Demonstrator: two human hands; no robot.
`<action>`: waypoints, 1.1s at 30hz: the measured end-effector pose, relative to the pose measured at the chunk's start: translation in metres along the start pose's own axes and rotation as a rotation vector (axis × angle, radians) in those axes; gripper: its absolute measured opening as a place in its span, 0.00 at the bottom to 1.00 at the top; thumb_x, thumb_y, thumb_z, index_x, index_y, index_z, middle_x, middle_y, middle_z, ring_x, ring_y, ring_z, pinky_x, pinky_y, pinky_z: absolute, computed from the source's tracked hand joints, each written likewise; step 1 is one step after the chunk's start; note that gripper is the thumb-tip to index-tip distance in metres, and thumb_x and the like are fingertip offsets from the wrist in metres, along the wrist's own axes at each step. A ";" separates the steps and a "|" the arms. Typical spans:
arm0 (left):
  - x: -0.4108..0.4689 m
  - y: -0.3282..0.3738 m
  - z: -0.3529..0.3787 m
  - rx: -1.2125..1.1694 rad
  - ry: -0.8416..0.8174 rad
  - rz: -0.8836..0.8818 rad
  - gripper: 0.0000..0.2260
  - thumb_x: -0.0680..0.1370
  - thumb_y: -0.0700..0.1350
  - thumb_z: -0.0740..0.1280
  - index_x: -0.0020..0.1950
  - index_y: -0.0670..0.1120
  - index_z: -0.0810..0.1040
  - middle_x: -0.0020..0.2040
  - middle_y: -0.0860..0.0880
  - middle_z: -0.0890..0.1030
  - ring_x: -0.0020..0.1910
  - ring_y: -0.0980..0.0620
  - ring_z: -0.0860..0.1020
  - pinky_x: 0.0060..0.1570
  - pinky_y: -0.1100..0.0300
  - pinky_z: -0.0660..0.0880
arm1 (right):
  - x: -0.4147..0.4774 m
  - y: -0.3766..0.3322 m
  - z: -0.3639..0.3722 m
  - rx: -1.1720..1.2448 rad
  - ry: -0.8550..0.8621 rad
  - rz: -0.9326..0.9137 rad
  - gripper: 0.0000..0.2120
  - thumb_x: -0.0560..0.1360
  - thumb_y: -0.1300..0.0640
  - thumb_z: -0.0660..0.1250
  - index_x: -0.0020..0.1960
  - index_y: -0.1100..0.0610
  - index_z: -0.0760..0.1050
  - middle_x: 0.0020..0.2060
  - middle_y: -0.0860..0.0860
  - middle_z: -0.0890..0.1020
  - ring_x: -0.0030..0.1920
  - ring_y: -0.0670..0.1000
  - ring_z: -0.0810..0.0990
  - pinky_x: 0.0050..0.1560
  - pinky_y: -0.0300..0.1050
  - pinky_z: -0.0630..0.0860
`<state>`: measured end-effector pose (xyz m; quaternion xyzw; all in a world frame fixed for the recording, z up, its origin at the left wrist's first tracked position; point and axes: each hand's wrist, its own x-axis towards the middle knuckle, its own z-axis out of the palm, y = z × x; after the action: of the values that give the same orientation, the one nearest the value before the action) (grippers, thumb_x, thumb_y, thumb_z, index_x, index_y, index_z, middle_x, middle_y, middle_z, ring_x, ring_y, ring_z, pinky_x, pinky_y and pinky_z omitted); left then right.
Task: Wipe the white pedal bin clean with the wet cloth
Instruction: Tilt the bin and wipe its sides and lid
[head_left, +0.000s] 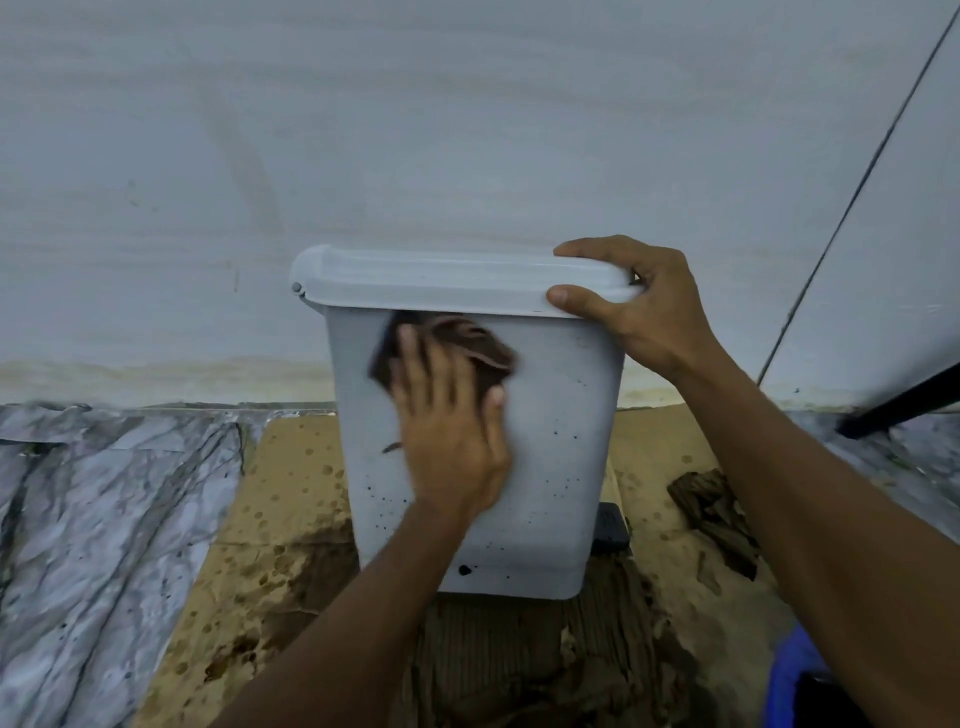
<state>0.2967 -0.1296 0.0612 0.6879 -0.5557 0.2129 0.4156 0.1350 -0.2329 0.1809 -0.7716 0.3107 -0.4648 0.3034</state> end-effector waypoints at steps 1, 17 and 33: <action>-0.007 0.016 0.005 -0.002 -0.063 0.118 0.27 0.84 0.52 0.52 0.78 0.37 0.57 0.80 0.39 0.53 0.81 0.41 0.46 0.78 0.43 0.46 | 0.000 0.000 0.000 0.007 -0.006 -0.004 0.16 0.68 0.48 0.79 0.54 0.50 0.84 0.54 0.43 0.84 0.57 0.42 0.80 0.58 0.38 0.74; 0.003 0.065 0.020 -0.064 0.033 -0.088 0.25 0.84 0.47 0.54 0.76 0.33 0.62 0.79 0.34 0.55 0.80 0.35 0.50 0.78 0.38 0.48 | -0.001 0.002 -0.012 0.070 -0.067 0.033 0.16 0.69 0.53 0.78 0.56 0.51 0.84 0.55 0.43 0.84 0.56 0.41 0.80 0.57 0.35 0.74; -0.073 -0.026 0.018 0.123 -0.408 0.957 0.28 0.82 0.52 0.58 0.81 0.47 0.56 0.81 0.42 0.48 0.80 0.45 0.55 0.64 0.51 0.62 | -0.008 0.001 -0.005 -0.055 -0.030 -0.027 0.16 0.72 0.49 0.75 0.59 0.48 0.81 0.58 0.42 0.81 0.61 0.40 0.77 0.61 0.34 0.71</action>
<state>0.2964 -0.0999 -0.0126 0.4078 -0.8639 0.2728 0.1139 0.1272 -0.2282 0.1775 -0.7906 0.3082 -0.4486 0.2806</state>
